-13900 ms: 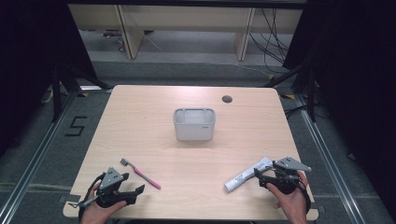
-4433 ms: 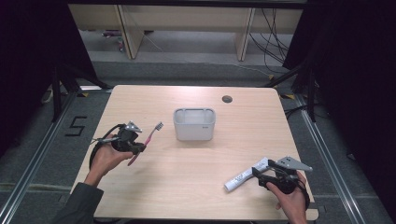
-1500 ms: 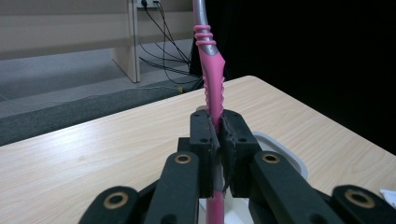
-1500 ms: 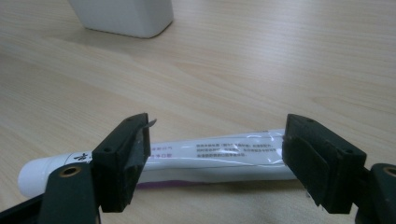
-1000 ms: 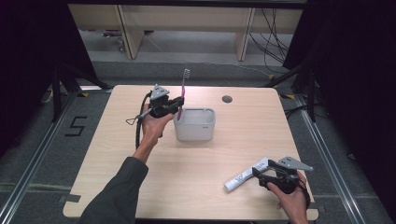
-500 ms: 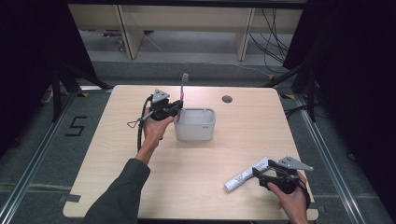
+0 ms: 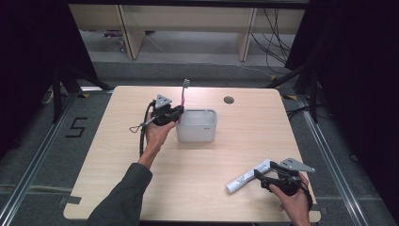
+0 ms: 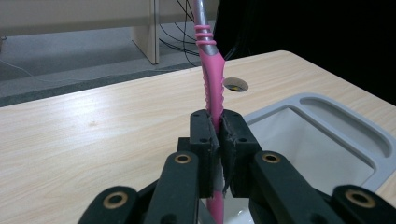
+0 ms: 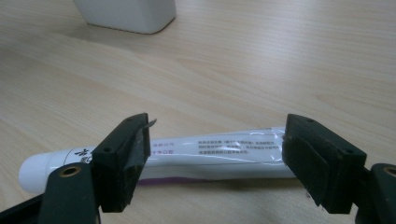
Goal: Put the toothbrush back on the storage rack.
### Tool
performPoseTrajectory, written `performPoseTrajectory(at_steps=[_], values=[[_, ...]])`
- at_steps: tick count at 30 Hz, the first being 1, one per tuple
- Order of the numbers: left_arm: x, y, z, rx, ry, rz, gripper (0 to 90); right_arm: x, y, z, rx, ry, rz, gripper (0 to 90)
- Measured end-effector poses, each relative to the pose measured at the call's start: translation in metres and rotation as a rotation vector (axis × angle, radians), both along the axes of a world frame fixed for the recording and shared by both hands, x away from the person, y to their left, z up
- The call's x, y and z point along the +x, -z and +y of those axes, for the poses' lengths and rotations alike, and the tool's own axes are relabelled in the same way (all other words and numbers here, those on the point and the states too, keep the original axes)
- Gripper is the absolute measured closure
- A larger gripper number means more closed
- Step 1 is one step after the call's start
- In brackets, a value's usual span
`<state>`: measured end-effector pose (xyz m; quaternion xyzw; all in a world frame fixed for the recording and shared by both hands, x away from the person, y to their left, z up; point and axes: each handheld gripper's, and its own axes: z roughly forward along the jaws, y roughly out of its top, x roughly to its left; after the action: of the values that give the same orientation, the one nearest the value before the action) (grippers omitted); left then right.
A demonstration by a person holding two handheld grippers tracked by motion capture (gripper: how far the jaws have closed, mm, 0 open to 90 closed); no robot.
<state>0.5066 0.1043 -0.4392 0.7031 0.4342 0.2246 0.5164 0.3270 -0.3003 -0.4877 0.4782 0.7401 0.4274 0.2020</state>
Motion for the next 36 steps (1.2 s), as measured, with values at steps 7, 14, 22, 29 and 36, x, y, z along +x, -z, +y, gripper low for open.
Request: performPoseTrajectory(at_steps=[7, 14, 22, 29, 36], values=[[0.000, 0.003, 0.000, 0.020, -0.012, 0.012, 83.1, 0.000, 0.000, 0.000, 0.001, -0.001, -0.001, 24.8], [-0.001, 0.002, 0.000, 0.030, -0.011, 0.014, 82.8, 0.000, 0.000, 0.000, -0.006, 0.004, 0.005, 24.8], [-0.003, 0.001, -0.001, 0.048, -0.013, 0.008, 80.6, -0.001, 0.000, 0.001, 0.000, 0.002, 0.014, 24.8], [-0.007, -0.005, 0.004, 0.047, -0.018, -0.002, 77.8, 0.000, 0.000, 0.001, 0.000, 0.001, 0.016, 24.9], [-0.013, -0.014, 0.008, 0.036, -0.023, -0.003, 62.8, 0.000, 0.000, 0.001, 0.000, 0.004, 0.013, 24.9]])
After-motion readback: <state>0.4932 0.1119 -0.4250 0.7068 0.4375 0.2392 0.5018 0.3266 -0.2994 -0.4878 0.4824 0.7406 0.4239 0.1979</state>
